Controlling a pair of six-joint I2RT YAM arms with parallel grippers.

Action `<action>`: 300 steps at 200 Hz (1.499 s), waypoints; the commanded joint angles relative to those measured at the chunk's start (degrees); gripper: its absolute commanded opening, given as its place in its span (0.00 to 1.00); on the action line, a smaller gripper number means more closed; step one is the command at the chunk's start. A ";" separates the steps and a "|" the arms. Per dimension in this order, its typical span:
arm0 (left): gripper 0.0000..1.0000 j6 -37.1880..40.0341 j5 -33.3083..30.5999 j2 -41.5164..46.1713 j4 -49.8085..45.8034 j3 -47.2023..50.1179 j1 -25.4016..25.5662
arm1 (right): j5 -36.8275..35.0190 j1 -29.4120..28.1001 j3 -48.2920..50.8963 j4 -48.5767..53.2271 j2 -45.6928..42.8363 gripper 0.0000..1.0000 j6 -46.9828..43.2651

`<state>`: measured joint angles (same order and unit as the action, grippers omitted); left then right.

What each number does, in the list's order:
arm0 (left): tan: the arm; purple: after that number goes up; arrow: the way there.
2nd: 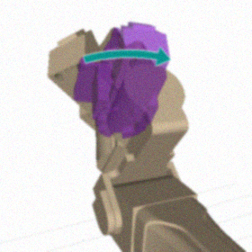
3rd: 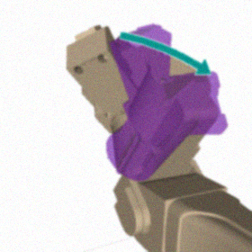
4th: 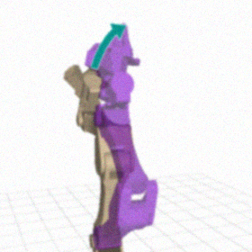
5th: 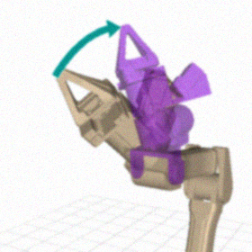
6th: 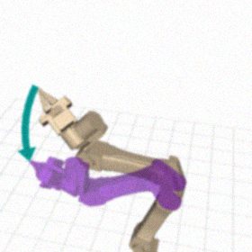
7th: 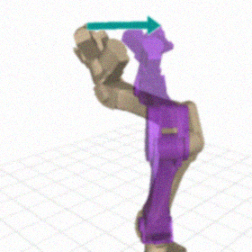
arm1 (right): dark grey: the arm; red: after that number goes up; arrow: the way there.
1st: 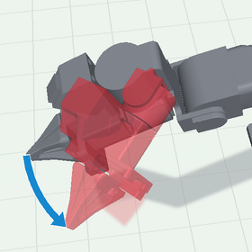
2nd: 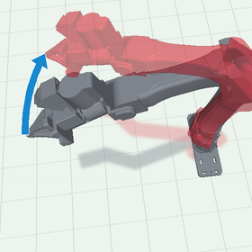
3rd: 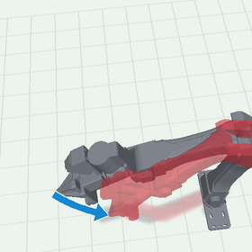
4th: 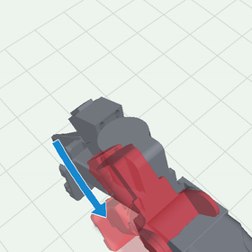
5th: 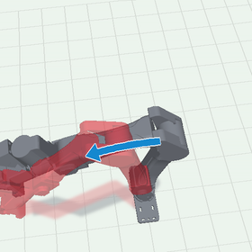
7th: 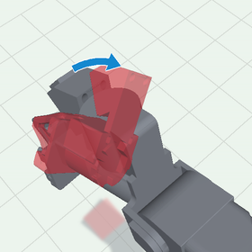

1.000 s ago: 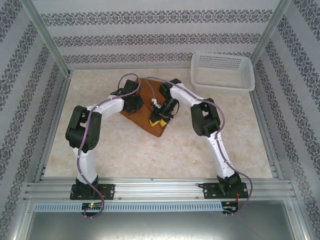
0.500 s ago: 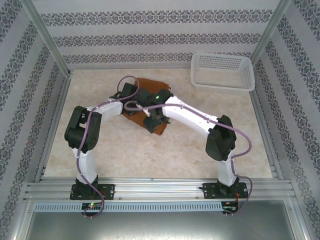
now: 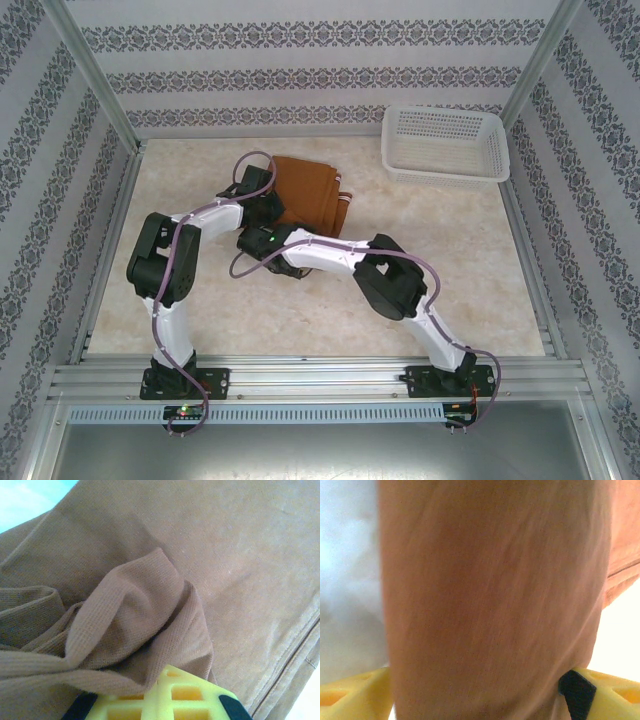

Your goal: Roll up the long pants

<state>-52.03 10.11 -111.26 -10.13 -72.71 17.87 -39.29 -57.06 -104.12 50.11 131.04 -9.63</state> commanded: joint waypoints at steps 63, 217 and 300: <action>0.00 0.00 2.16 10.13 -3.45 8.42 -1.15 | 13.93 10.51 -6.82 -3.50 5.44 0.00 -4.73; 0.02 1.34 -3.46 27.11 -16.53 4.00 -7.94 | 68.25 15.53 -24.57 28.52 -2.43 0.00 11.18; 0.00 0.04 0.17 26.59 -13.62 4.41 -7.37 | 85.01 25.72 -20.54 26.64 12.45 0.00 13.96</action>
<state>-51.00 8.62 -83.74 -26.13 -66.35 10.07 41.80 -32.40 -125.58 74.63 139.00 3.49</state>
